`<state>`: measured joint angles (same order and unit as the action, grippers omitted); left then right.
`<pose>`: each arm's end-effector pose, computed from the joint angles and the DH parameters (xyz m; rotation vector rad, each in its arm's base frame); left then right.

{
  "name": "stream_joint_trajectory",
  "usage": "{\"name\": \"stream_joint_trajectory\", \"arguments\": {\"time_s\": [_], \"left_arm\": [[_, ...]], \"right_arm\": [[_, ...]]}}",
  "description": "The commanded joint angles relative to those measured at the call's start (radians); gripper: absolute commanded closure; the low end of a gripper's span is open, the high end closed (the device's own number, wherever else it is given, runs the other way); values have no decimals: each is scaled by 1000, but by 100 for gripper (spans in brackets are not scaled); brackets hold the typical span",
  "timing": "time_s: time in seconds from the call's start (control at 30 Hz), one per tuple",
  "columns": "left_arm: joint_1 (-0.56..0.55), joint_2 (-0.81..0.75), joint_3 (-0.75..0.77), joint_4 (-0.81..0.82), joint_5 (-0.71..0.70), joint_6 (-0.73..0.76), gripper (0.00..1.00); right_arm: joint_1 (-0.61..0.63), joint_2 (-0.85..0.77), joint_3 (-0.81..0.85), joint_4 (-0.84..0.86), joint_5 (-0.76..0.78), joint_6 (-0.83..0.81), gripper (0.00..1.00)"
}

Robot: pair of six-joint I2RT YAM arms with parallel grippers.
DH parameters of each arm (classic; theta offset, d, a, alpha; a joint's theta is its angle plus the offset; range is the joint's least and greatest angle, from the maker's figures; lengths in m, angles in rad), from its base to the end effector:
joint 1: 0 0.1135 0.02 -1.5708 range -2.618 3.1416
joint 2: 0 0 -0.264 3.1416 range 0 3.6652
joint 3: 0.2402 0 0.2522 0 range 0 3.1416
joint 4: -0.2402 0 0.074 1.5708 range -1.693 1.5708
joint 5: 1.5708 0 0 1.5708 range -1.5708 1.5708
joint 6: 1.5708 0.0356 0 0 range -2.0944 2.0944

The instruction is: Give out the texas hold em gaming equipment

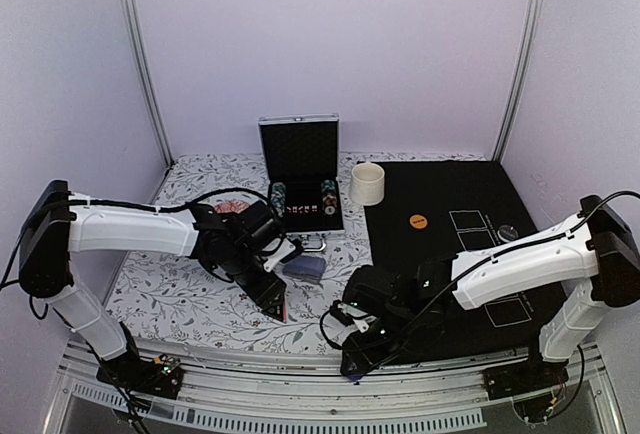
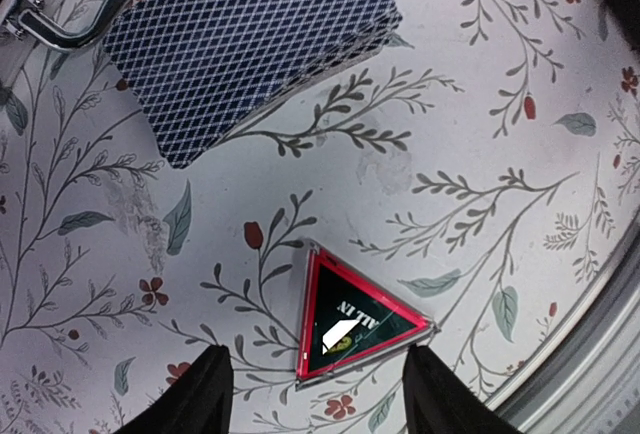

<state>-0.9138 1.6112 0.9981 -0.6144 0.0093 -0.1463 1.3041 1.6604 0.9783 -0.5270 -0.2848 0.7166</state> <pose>0.1844 -0.2397 0.1822 1.0649 2.6312 -0.2602 0.0720 0.3016 0.1674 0.9483 -2.8620 -0.6965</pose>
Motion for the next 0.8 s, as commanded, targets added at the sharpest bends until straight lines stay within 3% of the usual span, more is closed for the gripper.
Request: {"name": "stream_joint_trajectory", "arguments": {"time_s": [0.0,0.17,0.6,0.77], "left_arm": [[14,-34,-17,-8,-9,-5,40],[17,-45,-23,-8,-8,-13,40],[19,-40,-43,-9,19,-46,40],[13,-14,-41,-3,37,-60,25]], "right_arm": [[6,16,53,108,-66,-60,73],[-28,-13,84,132,-71,-89,73],[-333,-174,33,-48,59,-94,74],[-416,-213,24,-142,122,-108,73]]}}
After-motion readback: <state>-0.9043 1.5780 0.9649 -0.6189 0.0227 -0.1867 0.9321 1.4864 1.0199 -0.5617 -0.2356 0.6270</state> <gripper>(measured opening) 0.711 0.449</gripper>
